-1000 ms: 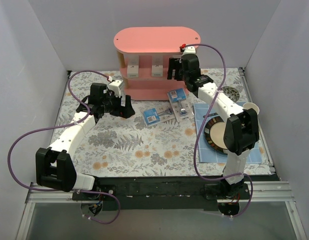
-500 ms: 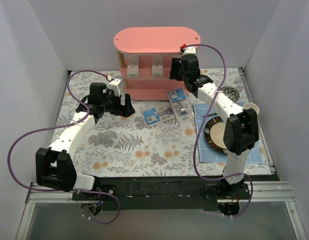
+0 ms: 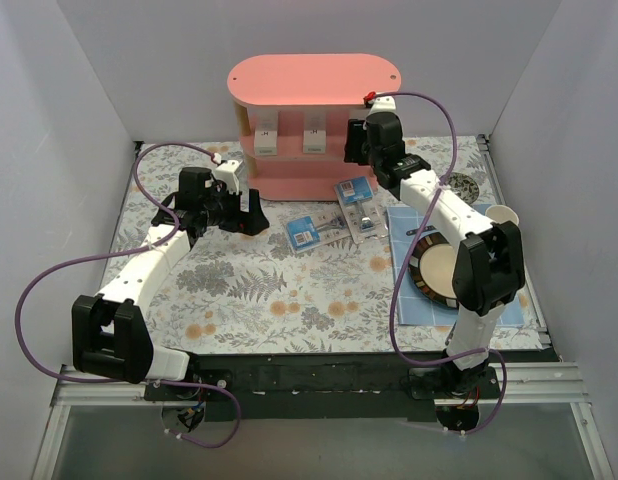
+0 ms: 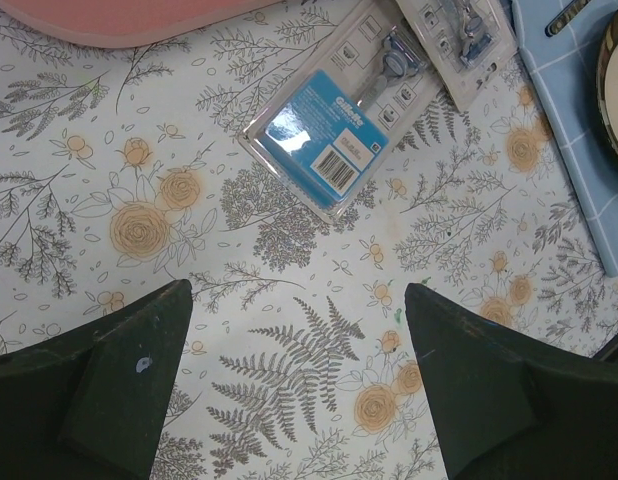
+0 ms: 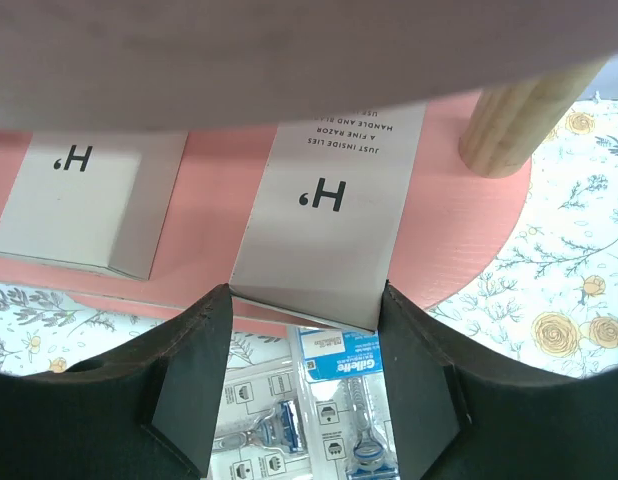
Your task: Place and organize the shaving razors onto the shelf
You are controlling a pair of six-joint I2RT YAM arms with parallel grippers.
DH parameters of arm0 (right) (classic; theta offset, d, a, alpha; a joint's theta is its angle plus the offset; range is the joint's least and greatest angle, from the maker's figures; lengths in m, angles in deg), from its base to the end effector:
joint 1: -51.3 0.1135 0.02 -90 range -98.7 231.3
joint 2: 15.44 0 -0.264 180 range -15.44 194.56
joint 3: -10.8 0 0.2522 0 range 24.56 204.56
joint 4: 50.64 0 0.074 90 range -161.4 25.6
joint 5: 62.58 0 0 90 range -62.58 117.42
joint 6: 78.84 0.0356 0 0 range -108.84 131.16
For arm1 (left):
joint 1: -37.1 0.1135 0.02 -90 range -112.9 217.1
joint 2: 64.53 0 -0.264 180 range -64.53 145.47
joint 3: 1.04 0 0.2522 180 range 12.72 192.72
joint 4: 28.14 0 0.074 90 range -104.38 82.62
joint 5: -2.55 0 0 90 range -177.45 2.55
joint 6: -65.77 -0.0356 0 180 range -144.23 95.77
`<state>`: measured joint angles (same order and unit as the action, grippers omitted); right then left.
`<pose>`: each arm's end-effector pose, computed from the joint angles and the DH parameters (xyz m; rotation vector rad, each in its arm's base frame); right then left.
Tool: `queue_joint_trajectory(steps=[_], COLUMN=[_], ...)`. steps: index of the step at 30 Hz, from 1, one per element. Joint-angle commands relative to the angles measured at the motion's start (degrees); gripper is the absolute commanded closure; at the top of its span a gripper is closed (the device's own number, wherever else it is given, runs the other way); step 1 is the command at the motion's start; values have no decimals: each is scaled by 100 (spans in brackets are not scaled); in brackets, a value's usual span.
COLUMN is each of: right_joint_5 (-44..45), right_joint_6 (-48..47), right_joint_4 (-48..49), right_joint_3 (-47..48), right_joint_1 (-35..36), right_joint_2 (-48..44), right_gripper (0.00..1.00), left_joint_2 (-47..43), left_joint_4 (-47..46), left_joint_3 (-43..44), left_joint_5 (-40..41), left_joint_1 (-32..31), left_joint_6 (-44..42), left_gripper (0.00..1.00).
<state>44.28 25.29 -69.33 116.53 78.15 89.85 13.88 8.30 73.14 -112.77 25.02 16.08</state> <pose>0.4012 0.1915 0.3362 -0.0080 1.8807 0.2138 0.2892 -0.0775 0.2843 -0.3424 2.3685 -0.9623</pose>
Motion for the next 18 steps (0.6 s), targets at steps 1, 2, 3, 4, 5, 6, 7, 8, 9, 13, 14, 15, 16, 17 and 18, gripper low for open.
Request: queue_joint_trajectory(steps=[1,2,3,4,5,6,7,8,9,13,14,15,16,17,18], right_joint_5=[-157,-183,-288,-358,-411,-455,-456,-473,-499,-544,-535,-552,-561,-561,-613], right_joint_6=[-165,-182,-191,-235,-244,-270,-279,-279,-271,-306,-297,-297,-288,-271,-279], right_joint_4=[18,10,27,36,36,36,36,45,36,36,36,36,45,45,45], right_joint_3=[-117,-117,-109,-108,-74,-56,-56,-21,-21,-12,-29,-29,-38,-38,-38], right_joint_1=[-83,-110,-127,-136,-162,-171,-180,-198,-215,-242,-233,-250,-251,-251,-242], right_joint_2=[-238,-229,-220,-185,-167,-150,-124,-115,-106,-123,-123,-123,-115,-106,-114], right_gripper=[43,43,43,42,42,42,42,42,42,41,41,41,40,39,38], left_joint_2=[-212,-212,-204,-212,-204,-195,-186,-186,-186,-142,-133,-124,-116,-98,-98], left_joint_4=[-70,-62,-62,-62,-62,-62,-62,-62,-62,-79,-97,-97,-105,-106,-106], left_joint_3=[-66,-57,-66,-57,-66,-66,-57,-48,-57,-39,-39,-22,-22,-13,-13], left_joint_5=[-96,-96,-96,-96,-105,-105,-105,-105,-105,-122,-122,-131,-140,-140,-148], left_joint_1=[56,56,65,65,74,83,83,91,91,100,100,100,100,100,100], left_joint_6=[3,3,3,3,3,3,3,3,3,11,11,20,20,20,29], left_gripper=[13,13,13,13,12,13,13,13,13,13,13,13,13,13,13])
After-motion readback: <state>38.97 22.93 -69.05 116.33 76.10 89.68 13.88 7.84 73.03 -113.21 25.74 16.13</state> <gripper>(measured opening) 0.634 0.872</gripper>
